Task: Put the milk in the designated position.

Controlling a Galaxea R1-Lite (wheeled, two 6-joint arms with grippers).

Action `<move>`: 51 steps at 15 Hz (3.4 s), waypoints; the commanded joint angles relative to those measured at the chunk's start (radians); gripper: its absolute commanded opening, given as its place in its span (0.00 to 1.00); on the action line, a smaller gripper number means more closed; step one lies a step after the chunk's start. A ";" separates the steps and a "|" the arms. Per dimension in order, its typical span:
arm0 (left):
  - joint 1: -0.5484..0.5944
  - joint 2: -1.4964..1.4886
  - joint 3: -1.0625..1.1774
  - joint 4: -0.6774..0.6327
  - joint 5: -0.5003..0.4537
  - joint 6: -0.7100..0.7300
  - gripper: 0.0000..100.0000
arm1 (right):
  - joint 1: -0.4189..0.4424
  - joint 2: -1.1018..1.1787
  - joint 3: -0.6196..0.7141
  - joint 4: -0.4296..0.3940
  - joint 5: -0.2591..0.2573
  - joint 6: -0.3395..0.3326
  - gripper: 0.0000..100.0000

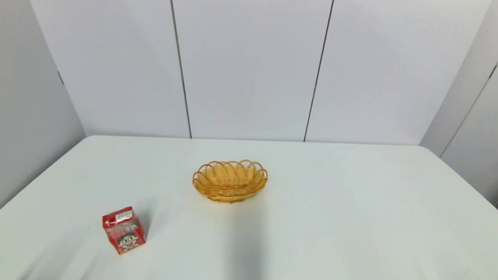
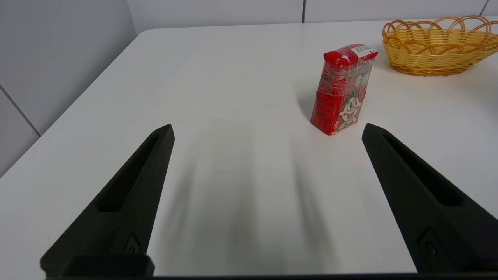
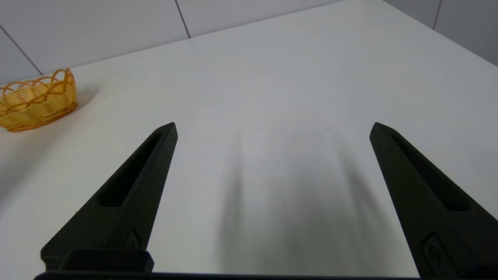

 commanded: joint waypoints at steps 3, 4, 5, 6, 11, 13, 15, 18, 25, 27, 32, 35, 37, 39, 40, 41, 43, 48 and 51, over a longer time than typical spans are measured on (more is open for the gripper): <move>0.001 0.001 0.000 0.000 0.000 0.000 1.00 | 0.000 0.002 0.000 0.000 -0.001 0.001 1.00; 0.001 0.001 0.000 0.000 0.001 0.000 1.00 | 0.000 0.002 0.000 0.000 -0.001 0.001 1.00; -0.001 0.001 0.000 0.000 0.001 0.000 1.00 | 0.000 0.002 0.000 0.000 -0.001 0.001 1.00; -0.001 0.001 0.000 0.000 0.001 0.000 1.00 | 0.000 0.002 0.000 0.000 -0.001 0.001 1.00; 0.001 0.001 0.000 0.000 0.015 -0.060 1.00 | -0.001 0.000 0.000 0.000 -0.001 0.001 1.00; 0.003 0.029 -0.005 0.000 0.020 -0.060 1.00 | 0.000 0.000 0.000 0.000 -0.001 0.001 1.00; 0.009 0.231 -0.110 -0.013 0.018 0.017 1.00 | -0.001 0.002 0.000 0.000 -0.001 0.001 1.00; 0.004 0.601 -0.365 -0.017 0.017 0.129 1.00 | 0.000 0.002 0.000 0.000 -0.001 0.001 1.00; 0.007 1.199 -0.520 -0.161 -0.559 0.425 1.00 | 0.000 0.002 0.000 0.000 -0.001 0.001 1.00; 0.035 1.262 -0.511 -0.161 -0.701 0.526 1.00 | -0.001 0.002 0.000 0.000 -0.001 0.001 1.00; 0.216 1.406 -0.515 -0.157 -0.981 0.776 1.00 | 0.000 0.000 0.000 0.000 -0.001 0.001 1.00; 0.338 1.517 -0.514 -0.152 -1.085 0.959 1.00 | 0.000 0.002 0.000 0.000 -0.001 0.001 1.00; 0.361 1.569 -0.509 -0.143 -1.135 1.011 1.00 | 0.000 0.002 0.000 0.000 -0.001 0.001 1.00; 0.361 1.597 -0.499 -0.138 -1.160 1.017 1.00 | -0.001 0.002 0.000 0.000 -0.001 0.001 1.00; 0.361 1.600 -0.492 -0.138 -1.166 1.017 1.00 | 0.000 0.002 0.000 0.000 -0.001 0.001 1.00; 0.361 1.601 -0.489 -0.138 -1.166 1.017 1.00 | 0.000 0.000 0.000 0.000 -0.001 0.001 1.00; 0.361 1.600 -0.466 -0.125 -1.172 1.016 1.00 | 0.000 0.002 0.000 0.000 -0.001 0.001 1.00; 0.354 1.615 -0.414 -0.105 -1.178 1.020 1.00 | -0.001 0.002 0.000 0.000 -0.001 0.001 1.00; 0.334 1.644 -0.416 -0.105 -1.174 1.040 1.00 | 0.000 0.002 0.000 0.000 -0.001 0.001 1.00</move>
